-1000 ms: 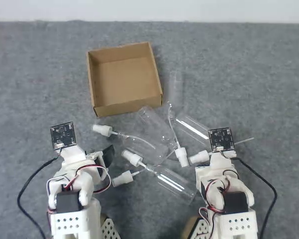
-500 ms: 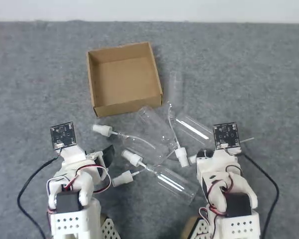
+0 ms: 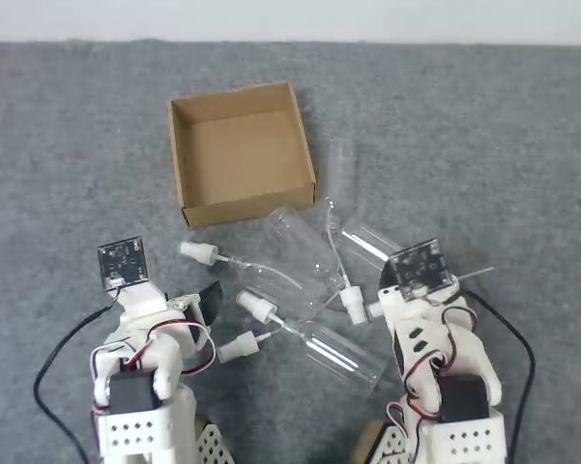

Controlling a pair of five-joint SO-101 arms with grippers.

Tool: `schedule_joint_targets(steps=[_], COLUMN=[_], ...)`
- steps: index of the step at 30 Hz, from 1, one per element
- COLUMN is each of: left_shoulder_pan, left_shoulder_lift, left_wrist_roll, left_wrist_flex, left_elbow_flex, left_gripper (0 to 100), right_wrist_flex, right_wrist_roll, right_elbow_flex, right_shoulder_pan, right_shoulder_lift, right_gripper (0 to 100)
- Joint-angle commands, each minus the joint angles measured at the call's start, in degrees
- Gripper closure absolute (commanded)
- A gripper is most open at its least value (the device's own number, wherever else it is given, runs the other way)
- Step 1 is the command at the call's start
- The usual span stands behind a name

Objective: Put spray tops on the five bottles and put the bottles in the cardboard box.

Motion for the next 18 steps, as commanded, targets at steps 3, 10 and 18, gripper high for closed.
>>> schedule_joint_targets(steps=[3,10,18], left_shoulder_pan=[-0.1,-0.1,-0.1], left_shoulder_lift=[-1.0,-1.0,-1.0], left_wrist_roll=[0.0,0.0,0.0], left_wrist_flex=[0.3,0.3,0.3], left_elbow_flex=[-0.5,-0.5,-0.5], left_gripper=[72,72,72], right_wrist_flex=[-3.6,-3.3,2.2], right_wrist_roll=[5.1,5.5,5.5], right_elbow_flex=[-2.7,-6.9,-17.9], right_shoulder_pan=[0.9,0.7,0.5], right_shoulder_lift=[-1.3,-1.1,-0.8], right_gripper=[99.2,99.2,99.1])
